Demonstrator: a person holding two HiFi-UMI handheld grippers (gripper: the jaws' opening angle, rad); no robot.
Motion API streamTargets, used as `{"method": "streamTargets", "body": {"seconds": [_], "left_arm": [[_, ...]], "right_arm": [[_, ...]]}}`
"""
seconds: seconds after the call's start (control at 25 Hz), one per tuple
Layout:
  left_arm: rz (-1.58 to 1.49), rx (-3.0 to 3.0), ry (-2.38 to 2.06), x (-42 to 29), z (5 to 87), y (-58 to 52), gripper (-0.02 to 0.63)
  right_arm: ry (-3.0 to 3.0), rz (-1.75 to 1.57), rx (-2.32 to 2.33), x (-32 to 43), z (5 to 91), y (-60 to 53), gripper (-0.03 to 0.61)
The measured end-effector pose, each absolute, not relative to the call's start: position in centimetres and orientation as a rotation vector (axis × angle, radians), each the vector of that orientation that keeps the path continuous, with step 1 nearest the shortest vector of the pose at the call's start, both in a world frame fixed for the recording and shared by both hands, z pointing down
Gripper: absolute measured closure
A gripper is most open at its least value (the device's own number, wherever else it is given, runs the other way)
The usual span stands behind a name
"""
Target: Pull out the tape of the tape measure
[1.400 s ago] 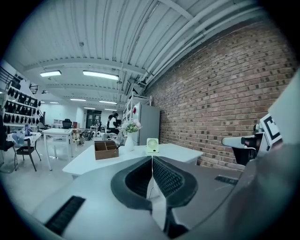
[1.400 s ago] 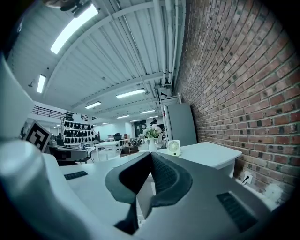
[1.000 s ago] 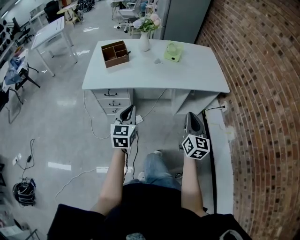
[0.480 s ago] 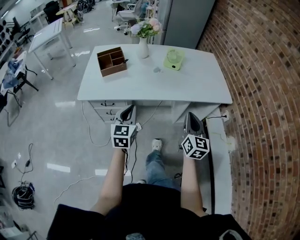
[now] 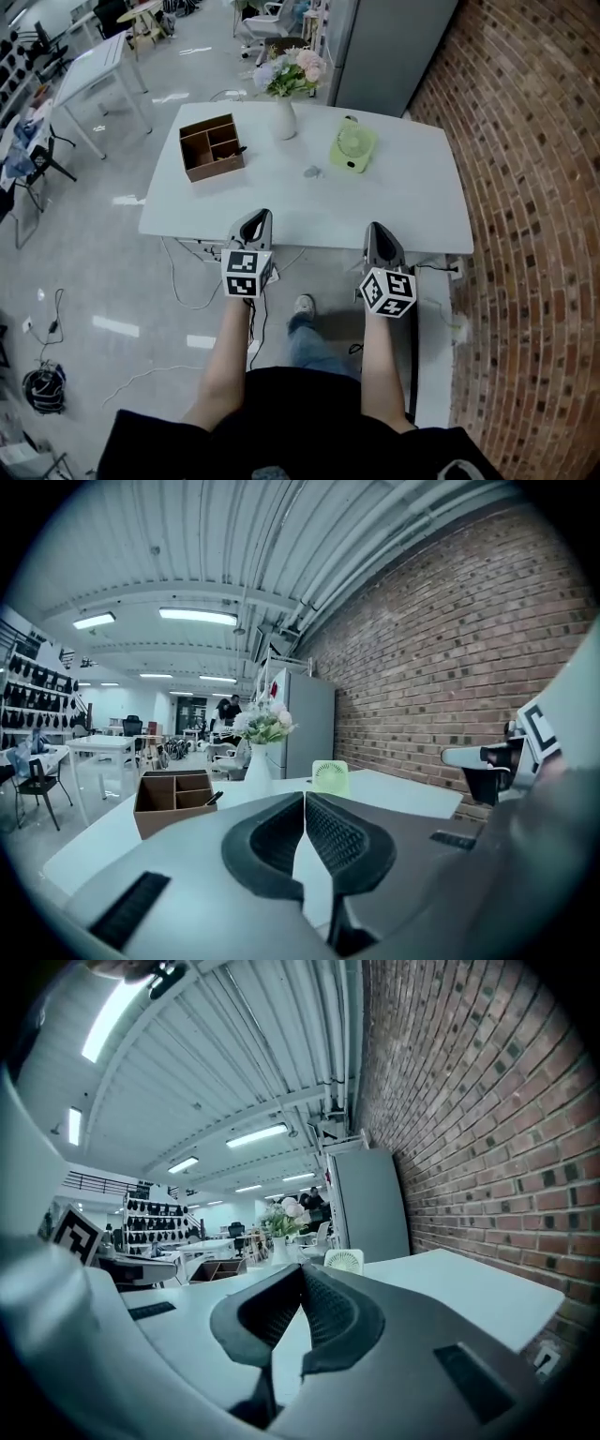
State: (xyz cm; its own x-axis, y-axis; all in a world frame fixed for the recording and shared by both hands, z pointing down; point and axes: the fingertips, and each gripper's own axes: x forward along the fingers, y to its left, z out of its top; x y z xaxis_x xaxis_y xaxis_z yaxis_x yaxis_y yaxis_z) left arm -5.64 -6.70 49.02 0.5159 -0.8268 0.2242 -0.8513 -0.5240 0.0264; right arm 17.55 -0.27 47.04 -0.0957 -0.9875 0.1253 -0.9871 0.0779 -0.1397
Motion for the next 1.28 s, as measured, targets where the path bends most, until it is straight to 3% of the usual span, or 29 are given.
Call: {"method": "streamTargets", "body": {"seconds": [0.44, 1.12, 1.2, 1.28], "left_arm": [[0.346, 2.574, -1.514, -0.5, 49.9, -19.7, 0.589], [0.508, 2.612, -1.281, 3.1, 55.2, -27.2, 0.588], [0.551, 2.633, -1.193, 4.2, 56.6, -27.4, 0.554], [0.616, 2.65, -1.091, 5.2, 58.3, -27.4, 0.451]], "right_arm": [[2.49, -0.367, -1.963, 20.0, 48.0, -16.3, 0.575], [2.604, -0.46, -1.933, 19.5, 51.1, -24.1, 0.575], [2.618, -0.478, -1.931, 19.5, 51.7, -24.5, 0.575], [2.63, -0.496, -1.93, 19.6, 52.2, -24.9, 0.575]]}}
